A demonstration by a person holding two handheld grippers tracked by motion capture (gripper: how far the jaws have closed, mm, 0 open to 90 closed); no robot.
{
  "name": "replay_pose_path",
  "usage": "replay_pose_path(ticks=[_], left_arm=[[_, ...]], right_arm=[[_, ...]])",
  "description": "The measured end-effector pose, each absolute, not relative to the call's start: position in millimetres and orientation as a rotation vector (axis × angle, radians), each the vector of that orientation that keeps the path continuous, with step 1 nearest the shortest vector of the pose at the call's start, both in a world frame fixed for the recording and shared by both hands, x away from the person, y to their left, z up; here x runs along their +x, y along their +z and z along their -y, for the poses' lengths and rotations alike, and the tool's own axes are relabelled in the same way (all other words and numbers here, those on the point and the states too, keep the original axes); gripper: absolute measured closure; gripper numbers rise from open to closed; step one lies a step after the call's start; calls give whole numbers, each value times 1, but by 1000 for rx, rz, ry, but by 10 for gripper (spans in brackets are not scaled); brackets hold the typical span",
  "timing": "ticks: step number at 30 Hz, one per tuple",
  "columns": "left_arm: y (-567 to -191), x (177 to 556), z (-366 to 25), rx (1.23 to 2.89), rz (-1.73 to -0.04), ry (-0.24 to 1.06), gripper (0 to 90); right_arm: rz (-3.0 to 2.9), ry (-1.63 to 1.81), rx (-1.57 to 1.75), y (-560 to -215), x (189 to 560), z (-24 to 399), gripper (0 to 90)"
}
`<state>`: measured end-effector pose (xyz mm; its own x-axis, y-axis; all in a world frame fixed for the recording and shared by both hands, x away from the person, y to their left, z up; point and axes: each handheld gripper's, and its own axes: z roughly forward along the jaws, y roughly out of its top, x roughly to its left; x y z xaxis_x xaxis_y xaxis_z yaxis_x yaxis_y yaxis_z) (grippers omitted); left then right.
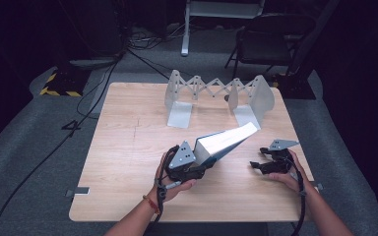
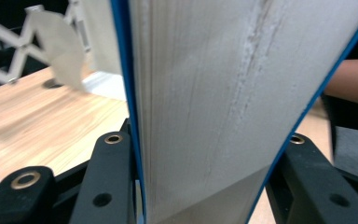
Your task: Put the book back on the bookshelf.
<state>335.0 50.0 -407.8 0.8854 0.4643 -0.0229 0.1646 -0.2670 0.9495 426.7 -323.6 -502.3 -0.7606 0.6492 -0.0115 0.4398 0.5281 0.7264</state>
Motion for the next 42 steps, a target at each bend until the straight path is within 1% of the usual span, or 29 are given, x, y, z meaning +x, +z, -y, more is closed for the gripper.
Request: replay_pose_path(ticks=[4, 9, 20, 23, 27, 29, 30, 32, 38, 42], left_arm=[[-406, 336, -50, 1798, -468, 244, 578], [-408, 341, -60, 1787, -469, 221, 581], [-413, 348, -90, 1846, -494, 269, 587], [-413, 349, -90, 1848, -490, 288, 586], [-414, 352, -92, 1850, -480, 280, 577], [-414, 353, -89, 1858, -480, 305, 540], [-414, 354, -88, 1866, -483, 296, 522], [-413, 356, -84, 1895, -471, 338, 483], [-414, 357, -84, 1893, -480, 355, 485], [-414, 355, -83, 1903, -497, 383, 427]], right_arm=[[-2498, 1063, 902, -502, 426, 323, 205], [-2521, 1068, 874, -502, 424, 320, 205], [-2572, 1091, 785, -502, 421, 304, 204], [-2579, 1094, 766, -502, 421, 301, 211], [-2590, 1098, 741, -501, 421, 296, 232], [-2590, 1124, 721, -499, 421, 292, 238], [-2589, 1148, 709, -497, 421, 291, 239], [-2580, 1175, 675, -491, 419, 286, 241], [-2566, 1276, 562, -470, 418, 265, 246], [-2588, 1279, 499, -467, 419, 250, 243]])
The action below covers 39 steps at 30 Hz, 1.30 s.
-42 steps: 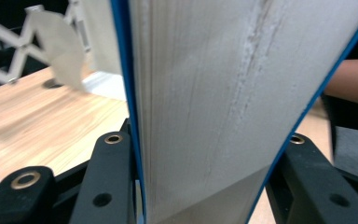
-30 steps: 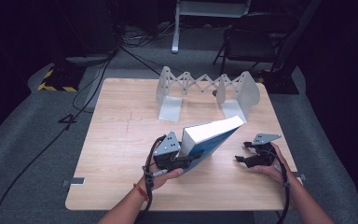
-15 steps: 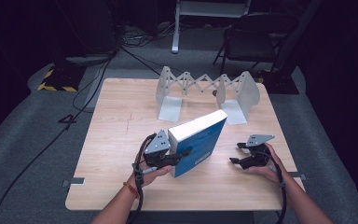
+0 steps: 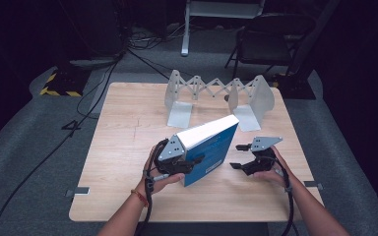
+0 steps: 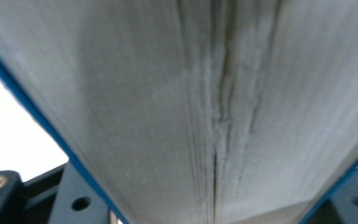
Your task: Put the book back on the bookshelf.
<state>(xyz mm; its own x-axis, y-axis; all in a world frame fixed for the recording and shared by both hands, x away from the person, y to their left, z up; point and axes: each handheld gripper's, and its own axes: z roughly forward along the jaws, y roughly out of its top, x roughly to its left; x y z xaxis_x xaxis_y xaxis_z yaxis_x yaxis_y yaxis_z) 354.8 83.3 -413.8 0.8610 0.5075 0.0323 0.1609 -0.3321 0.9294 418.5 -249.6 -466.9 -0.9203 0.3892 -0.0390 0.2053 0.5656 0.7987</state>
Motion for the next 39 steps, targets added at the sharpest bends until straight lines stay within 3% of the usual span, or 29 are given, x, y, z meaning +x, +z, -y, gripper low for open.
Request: replay_pose_path(ticks=[7, 11, 13, 22, 27, 29, 31, 34, 39], left_arm=[[-425, 351, -87, 1968, -497, 378, 433], [-427, 352, -91, 1973, -471, 296, 563], [-427, 354, -92, 1961, -471, 249, 586], [-425, 354, -100, 1982, -370, 130, 591], [-422, 355, -103, 2017, -352, 160, 583], [-421, 353, -102, 2029, -355, 193, 570], [-421, 350, -101, 2033, -379, 247, 499], [-423, 348, -101, 2032, -453, 312, 352], [-431, 340, -100, 2136, -470, 437, 292]], right_arm=[[-2598, 1292, 439, -466, 418, 235, 245], [-2604, 1300, 429, -468, 420, 229, 247], [-2605, 1308, 423, -468, 420, 226, 246], [-2611, 1393, 382, -462, 418, 221, 240], [-2610, 1462, 301, -455, 411, 219, 296], [-2609, 1482, 275, -453, 408, 216, 279], [-2591, 1456, 260, -452, 404, 214, 282], [-2580, 1467, 256, -452, 405, 218, 367], [-2603, 1437, 195, -449, 400, 224, 461]])
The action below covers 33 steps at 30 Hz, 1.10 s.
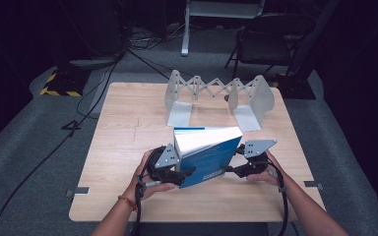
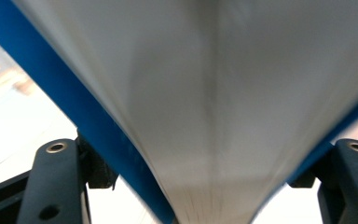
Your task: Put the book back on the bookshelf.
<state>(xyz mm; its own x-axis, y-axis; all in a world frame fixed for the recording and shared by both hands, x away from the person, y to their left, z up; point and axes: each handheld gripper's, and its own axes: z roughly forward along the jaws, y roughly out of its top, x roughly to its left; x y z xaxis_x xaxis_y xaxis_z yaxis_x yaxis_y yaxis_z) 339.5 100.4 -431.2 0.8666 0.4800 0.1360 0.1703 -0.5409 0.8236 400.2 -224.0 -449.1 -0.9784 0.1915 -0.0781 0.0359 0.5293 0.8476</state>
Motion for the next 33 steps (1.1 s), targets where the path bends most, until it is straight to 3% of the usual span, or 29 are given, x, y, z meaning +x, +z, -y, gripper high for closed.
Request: replay_pose_path(ticks=[14, 18, 24, 33], left_arm=[[-465, 327, -105, 2242, -520, 467, 328], [-469, 330, -109, 2249, -537, 451, 298], [-469, 339, -109, 2211, -606, 488, 301], [-466, 359, -96, 2149, -641, 472, 290]], right_arm=[[-2473, 1596, 93, -404, 370, 220, 486], [-2461, 1624, 85, -395, 366, 217, 496], [-2452, 1606, 86, -386, 357, 210, 584], [-2427, 1522, 198, -381, 357, 220, 590]])
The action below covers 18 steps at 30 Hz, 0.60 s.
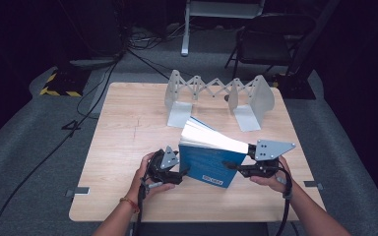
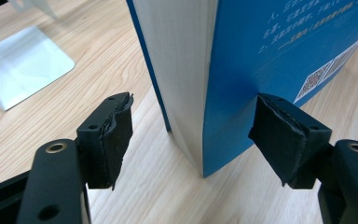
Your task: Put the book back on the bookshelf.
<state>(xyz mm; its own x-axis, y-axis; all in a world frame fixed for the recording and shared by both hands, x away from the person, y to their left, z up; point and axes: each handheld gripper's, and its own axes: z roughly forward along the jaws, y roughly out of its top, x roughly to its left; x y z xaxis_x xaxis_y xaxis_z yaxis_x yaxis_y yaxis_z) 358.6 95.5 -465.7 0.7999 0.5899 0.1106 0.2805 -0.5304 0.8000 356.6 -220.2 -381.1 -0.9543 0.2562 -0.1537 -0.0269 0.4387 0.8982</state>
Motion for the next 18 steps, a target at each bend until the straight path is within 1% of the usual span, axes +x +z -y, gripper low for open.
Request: replay_pose_path(ticks=[4, 11, 13, 16, 18], left_arm=[[-464, 365, -81, 2153, -620, 465, 288], [-456, 374, -53, 2100, -563, 428, 290], [-455, 374, -52, 2102, -562, 437, 269], [-455, 375, -52, 2089, -573, 414, 269], [-455, 374, -52, 2087, -577, 416, 274]], right_arm=[[-2426, 1473, 219, -378, 354, 232, 588], [-2420, 1432, 308, -375, 354, 248, 572], [-2418, 1427, 311, -374, 355, 248, 566], [-2396, 1478, 350, -365, 354, 250, 527], [-2408, 1480, 377, -356, 355, 249, 531]])
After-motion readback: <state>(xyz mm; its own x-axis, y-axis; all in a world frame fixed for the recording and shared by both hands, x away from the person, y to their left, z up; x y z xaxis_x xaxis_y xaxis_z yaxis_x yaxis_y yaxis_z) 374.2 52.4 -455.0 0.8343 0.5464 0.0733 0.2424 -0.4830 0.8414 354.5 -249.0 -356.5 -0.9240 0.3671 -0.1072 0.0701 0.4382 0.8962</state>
